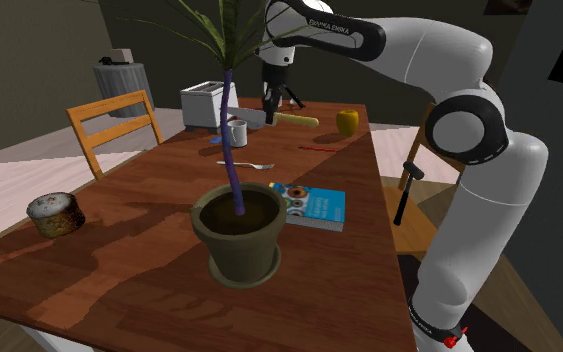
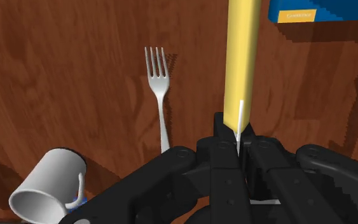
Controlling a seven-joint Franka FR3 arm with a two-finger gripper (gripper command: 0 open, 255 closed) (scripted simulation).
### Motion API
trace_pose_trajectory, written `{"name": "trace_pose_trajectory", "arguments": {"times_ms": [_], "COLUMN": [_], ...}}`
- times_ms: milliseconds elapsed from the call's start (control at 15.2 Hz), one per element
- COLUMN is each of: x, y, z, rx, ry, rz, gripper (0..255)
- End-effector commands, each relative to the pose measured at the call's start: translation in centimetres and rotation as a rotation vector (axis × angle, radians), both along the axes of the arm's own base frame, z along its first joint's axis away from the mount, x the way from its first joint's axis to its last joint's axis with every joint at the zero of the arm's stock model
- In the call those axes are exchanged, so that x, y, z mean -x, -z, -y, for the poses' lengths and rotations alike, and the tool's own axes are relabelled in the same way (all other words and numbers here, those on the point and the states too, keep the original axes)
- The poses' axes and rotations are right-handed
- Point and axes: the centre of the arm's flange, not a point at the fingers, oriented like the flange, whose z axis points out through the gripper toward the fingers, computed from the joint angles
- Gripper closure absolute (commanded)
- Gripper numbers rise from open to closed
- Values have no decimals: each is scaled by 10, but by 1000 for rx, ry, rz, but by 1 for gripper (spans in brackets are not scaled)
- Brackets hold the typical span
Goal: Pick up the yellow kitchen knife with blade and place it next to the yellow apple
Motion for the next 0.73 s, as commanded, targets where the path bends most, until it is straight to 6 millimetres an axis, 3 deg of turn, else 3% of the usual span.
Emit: {"name": "trace_pose_trajectory", "arguments": {"times_ms": [0,660], "x": [-3,-18], "y": [1,1], "z": [27,158], "rx": [0,0], "ry": [-1,-1], "rz": [0,0], "gripper": [255,255]}}
